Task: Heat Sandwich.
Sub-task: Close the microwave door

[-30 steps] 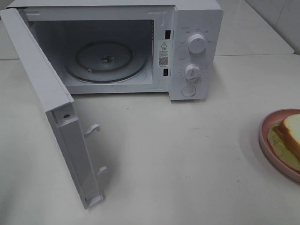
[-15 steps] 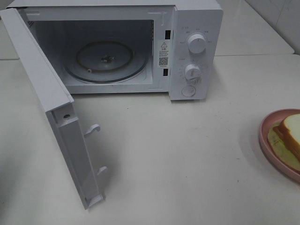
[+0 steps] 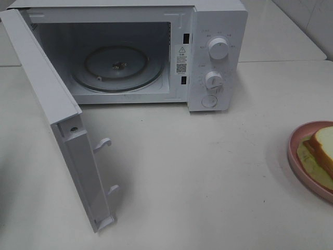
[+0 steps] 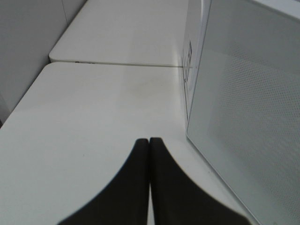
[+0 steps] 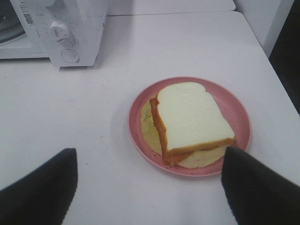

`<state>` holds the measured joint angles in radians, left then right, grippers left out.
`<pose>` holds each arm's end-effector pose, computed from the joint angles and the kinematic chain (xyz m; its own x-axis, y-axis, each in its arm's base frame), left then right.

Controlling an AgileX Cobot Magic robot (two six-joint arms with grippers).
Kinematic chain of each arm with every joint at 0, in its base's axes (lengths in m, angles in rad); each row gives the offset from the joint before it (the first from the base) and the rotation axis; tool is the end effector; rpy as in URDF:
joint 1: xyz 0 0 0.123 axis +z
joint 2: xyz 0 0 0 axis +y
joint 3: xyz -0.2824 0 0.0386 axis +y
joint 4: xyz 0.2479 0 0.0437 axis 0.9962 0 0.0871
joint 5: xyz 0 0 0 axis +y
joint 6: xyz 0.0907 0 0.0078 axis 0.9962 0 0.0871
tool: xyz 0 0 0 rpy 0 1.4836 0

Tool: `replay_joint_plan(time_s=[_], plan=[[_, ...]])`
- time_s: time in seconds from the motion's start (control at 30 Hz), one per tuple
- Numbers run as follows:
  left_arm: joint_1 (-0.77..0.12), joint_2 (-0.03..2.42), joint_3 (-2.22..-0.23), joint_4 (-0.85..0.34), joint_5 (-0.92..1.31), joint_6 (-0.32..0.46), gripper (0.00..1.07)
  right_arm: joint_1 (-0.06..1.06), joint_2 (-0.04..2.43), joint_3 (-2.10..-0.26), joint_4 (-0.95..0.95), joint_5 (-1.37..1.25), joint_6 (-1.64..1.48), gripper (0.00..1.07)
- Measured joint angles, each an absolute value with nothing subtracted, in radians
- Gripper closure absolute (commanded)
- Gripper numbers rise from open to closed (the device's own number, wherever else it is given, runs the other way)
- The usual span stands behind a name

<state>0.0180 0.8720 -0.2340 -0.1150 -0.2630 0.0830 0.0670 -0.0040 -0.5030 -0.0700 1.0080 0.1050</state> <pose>0.1601 0.0056 0.2254 -0.2840 -0.0332 -0.9583 -0.0546 0.9983 -0.0184 -0.0035 -0.0056 0.2825 -0.4001 0.0407 -0.9156 0.0143 0.9992 0.0382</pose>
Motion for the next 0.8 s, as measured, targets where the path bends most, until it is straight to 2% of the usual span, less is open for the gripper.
replay_joint_plan(time_s=[0.03, 0.3, 0.37, 0.57, 0.8], plan=[[0.004, 0.912, -0.225, -0.096, -0.352, 0.082, 1.07, 0.067, -0.004, -0.503, -0.07, 1.008, 0.105, 0.31], [-0.046, 1.083, -0.224, 0.03, -0.611, 0.035, 1.07, 0.067, -0.004, -0.503, -0.07, 1.008, 0.105, 0.31], [-0.064, 1.166, -0.224, 0.066, -0.696, -0.014, 1.07, 0.067, -0.004, -0.503, -0.07, 1.008, 0.105, 0.31], [-0.113, 1.305, -0.228, 0.079, -0.812, -0.043, 1.07, 0.067, -0.004, -0.503, -0.07, 1.008, 0.105, 0.31], [-0.177, 1.437, -0.295, 0.127, -0.847, -0.047, 1.07, 0.067, -0.004, -0.503, -0.07, 1.008, 0.105, 0.31]])
